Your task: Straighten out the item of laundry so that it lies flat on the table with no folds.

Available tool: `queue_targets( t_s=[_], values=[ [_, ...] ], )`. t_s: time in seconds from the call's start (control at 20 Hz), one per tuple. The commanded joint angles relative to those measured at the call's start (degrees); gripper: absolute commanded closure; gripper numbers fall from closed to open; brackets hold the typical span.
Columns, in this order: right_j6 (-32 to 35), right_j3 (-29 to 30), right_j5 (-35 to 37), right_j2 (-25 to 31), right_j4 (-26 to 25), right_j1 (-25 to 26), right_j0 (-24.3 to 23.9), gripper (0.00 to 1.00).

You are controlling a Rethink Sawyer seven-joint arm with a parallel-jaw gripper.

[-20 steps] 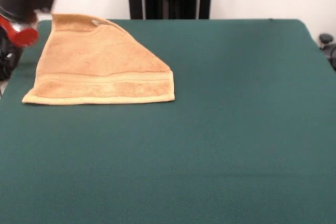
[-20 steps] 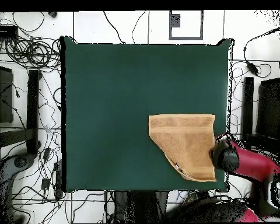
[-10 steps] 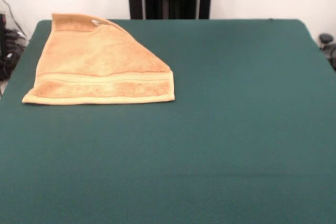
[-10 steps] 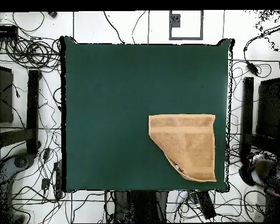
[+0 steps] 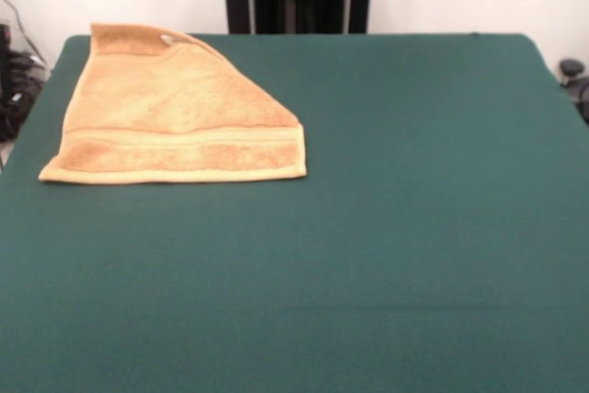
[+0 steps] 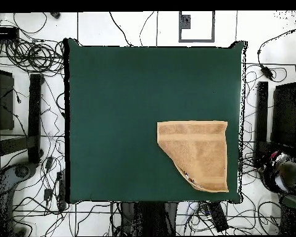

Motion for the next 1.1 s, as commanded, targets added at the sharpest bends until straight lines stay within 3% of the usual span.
queue_targets(
  t_s=[0.05,0.5,1.1],
  values=[
    [-12.13,10.14,2.22,9.84,1.38,0.05,1.57,0.0],
    [-2.99,12.18,-0.36,9.06,2.17,0.69,3.81,0.0],
    [11.36,12.52,-3.41,2.83,3.45,2.11,12.98,0.0]
  ],
)
